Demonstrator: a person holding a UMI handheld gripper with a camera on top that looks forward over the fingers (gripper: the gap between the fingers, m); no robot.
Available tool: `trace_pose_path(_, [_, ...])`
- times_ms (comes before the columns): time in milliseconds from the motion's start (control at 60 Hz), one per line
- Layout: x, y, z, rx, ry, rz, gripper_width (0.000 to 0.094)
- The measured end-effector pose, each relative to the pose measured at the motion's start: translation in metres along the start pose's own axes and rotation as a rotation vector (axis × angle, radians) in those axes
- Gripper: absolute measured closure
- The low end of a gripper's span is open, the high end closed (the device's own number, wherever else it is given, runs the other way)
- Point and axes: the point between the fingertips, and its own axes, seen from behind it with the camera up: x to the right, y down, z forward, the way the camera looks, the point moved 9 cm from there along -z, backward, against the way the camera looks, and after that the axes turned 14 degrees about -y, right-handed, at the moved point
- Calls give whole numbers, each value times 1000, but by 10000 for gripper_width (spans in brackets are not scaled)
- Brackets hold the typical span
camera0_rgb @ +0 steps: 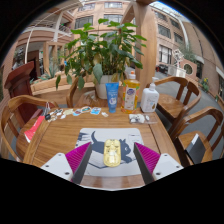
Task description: Arrange mouse
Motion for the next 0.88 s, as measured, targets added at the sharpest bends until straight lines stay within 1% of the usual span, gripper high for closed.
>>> trace_pose_path(133, [-17,-12,-67,71,39,-45,80])
trace_pose_path(200, [-27,-16,-99,106,38,-61,82])
trace_pose_path(417, [-54,-3,-178,144,39,-79,82])
trace_pose_path(550, [-65,17,-207,145,63,-116,81])
trace_pose_path(617, [-70,25,-216,142,55,-123,82])
trace_pose_path(783, [-75,36,-232,147,54,-135,84])
trace_pose_path(883, [-77,37,-237,166,48,-135,83])
